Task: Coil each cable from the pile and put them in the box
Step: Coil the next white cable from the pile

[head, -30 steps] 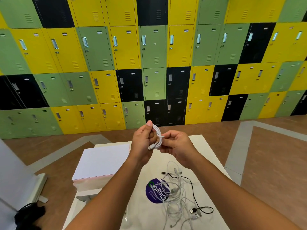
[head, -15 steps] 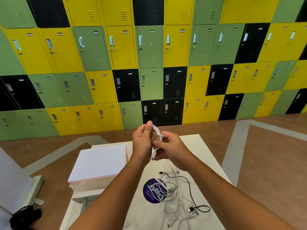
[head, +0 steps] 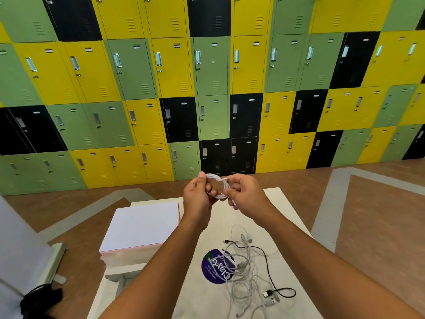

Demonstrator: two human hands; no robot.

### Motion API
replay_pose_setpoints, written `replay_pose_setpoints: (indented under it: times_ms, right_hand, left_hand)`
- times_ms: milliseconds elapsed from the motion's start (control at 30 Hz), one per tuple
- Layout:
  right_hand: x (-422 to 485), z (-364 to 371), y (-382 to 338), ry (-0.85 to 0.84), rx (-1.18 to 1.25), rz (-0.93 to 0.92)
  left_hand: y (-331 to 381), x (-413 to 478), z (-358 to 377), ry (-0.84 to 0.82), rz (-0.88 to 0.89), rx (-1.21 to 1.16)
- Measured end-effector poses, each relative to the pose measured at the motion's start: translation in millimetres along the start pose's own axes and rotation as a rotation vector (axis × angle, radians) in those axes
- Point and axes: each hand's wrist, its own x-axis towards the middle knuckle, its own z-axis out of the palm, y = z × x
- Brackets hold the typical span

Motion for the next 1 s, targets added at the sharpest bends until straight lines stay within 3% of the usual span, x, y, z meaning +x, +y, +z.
replay_pose_setpoints:
  times_ms: [133, 333, 567, 867, 1000]
  right_hand:
    - [-1, 1, 2, 0.087, -0.019, -0.013]
    - [-5, 3, -2, 0.052, -0.043, -0.051]
    - [-7, 8, 1, 0.093, -0.046, -0.050]
    - [-7, 3, -4, -0.138, -0.128, 0.025]
    - [-4, -5, -6, -0.121, -0.131, -0.008]
  left_hand:
    - [1, 6, -4, -0.032, -0.030, 0.003]
    - [-3, 0, -9, -0.124, 0.124, 0.193]
    - [-9, 5, -8, 0.004, 0.160, 0.242]
    - [-13, 3, -7, 0.010, 0.183, 0.255]
    - [-8, 3, -11, -0.019, 0.178, 0.204]
